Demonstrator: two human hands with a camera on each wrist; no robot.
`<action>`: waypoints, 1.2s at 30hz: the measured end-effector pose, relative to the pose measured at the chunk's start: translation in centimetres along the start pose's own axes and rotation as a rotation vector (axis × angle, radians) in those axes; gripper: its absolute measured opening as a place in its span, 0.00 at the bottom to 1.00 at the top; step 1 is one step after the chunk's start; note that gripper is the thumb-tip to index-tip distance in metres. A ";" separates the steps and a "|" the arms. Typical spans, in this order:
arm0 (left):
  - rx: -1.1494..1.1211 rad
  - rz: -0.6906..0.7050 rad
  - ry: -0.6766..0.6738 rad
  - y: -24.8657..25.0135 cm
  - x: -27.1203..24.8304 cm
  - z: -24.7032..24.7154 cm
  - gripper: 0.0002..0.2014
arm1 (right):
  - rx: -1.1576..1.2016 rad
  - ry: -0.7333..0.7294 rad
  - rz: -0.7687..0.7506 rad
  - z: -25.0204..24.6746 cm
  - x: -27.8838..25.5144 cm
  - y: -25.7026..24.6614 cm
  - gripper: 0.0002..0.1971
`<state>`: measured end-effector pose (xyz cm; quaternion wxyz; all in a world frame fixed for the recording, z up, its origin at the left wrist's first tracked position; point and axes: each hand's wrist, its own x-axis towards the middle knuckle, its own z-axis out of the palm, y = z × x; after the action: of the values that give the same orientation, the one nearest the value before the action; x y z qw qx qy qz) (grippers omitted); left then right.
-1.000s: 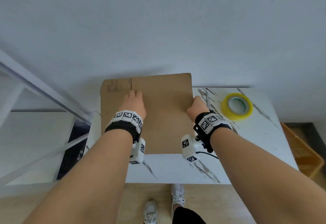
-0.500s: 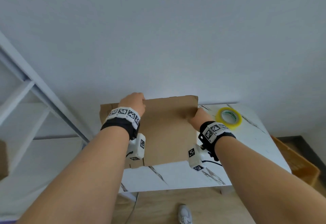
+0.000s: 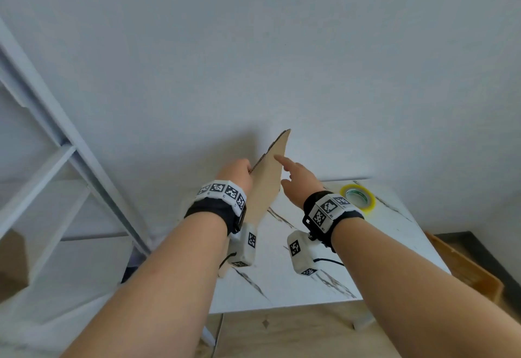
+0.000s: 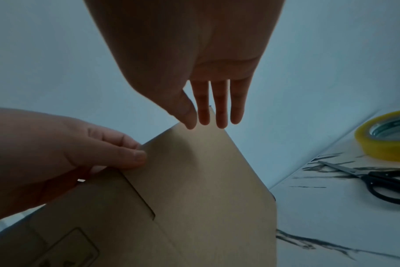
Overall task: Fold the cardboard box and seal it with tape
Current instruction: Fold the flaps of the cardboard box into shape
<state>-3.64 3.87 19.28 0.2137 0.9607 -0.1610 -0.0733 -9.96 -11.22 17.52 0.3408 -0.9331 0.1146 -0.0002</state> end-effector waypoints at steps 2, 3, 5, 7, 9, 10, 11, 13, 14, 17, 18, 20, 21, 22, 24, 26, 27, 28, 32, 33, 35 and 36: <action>-0.021 -0.015 -0.031 0.4 -0.4 0.5 0.10 | -0.023 -0.046 -0.020 -0.1 -0.1 0.1 0.32; -0.028 -0.021 -0.051 0.5 -0.6 0.6 0.09 | -0.028 -0.068 -0.028 -0.1 0.0 0.2 0.31; -0.046 -0.041 -0.102 1.0 -0.8 0.5 0.10 | -0.042 -0.098 -0.046 -0.2 0.0 0.3 0.30; -0.064 -0.065 -0.168 1.7 -0.9 0.0 0.12 | -0.062 -0.116 -0.063 -0.5 0.2 0.4 0.30; -0.012 -0.077 -0.244 2.4 -1.0 -0.7 0.15 | -0.084 -0.136 -0.082 -0.8 0.4 0.4 0.30; 0.046 -0.087 -0.289 2.5 -1.1 -0.9 0.15 | -0.097 -0.147 -0.094 -0.9 0.5 0.5 0.29; 0.120 -0.102 -0.336 2.6 -1.2 -1.1 0.15 | -0.108 -0.153 -0.107 -1.0 0.6 0.5 0.29; 0.260 -0.140 -0.415 2.6 -1.7 -1.4 0.14 | -0.109 -0.152 -0.121 -1.1 0.8 0.5 0.26; 0.302 -0.150 -0.433 2.6 -2.0 -1.6 0.14 | -0.100 -0.144 -0.127 -1.1 0.9 0.4 0.25; 0.309 -0.152 -0.430 3.0 -2.3 -1.6 0.14 | -0.081 -0.134 -0.137 -1.0 1.0 0.3 0.25; 0.282 -0.149 -0.421 3.3 -2.4 -1.5 0.14 | -0.080 -0.144 -0.139 -1.0 1.1 0.3 0.26; 0.184 -0.171 -0.426 3.7 -2.7 -1.0 0.14 | -0.072 -0.163 -0.134 -1.0 1.0 0.3 0.27; 0.117 -0.189 -0.440 3.8 -2.8 -0.6 0.15 | -0.061 -0.158 -0.128 -1.1 0.9 0.3 0.27; 0.042 -0.197 -0.449 4.0 -2.9 -0.3 0.16 | -0.051 -0.139 -0.128 -1.1 0.8 0.4 0.25; -0.103 -0.214 -0.462 4.0 -3.1 0.2 0.19 | -0.043 -0.080 -0.124 -1.3 0.7 0.5 0.21; -0.263 -0.252 -0.489 3.9 -3.1 0.4 0.20 | -0.031 -0.036 -0.109 -1.6 0.6 0.7 0.17; -0.321 -0.258 -0.502 3.8 -3.2 0.4 0.20 | -0.025 -0.028 -0.102 -1.7 0.6 0.9 0.16; -0.355 -0.252 -0.509 3.7 -3.2 0.4 0.20 | -0.020 -0.025 -0.096 -1.8 0.6 1.0 0.16; -0.418 -0.245 -0.509 3.5 -3.3 0.5 0.20 | -0.028 -0.004 -0.065 -2.1 0.4 1.5 0.14; -0.438 -0.255 -0.507 3.5 -3.3 0.6 0.20 | -0.036 0.002 -0.057 -2.2 0.3 1.6 0.14; -0.445 -0.263 -0.501 3.9 -3.5 0.3 0.18 | -0.060 0.027 -0.045 -2.4 0.0 1.7 0.15; -0.426 -0.257 -0.494 4.0 -3.5 0.1 0.17 | -0.076 0.038 -0.039 -2.5 -0.2 1.7 0.16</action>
<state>-8.10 1.58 21.21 0.3531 0.8601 -0.0666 -0.3620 -10.71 -14.09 18.38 0.3025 -0.9474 0.1028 -0.0203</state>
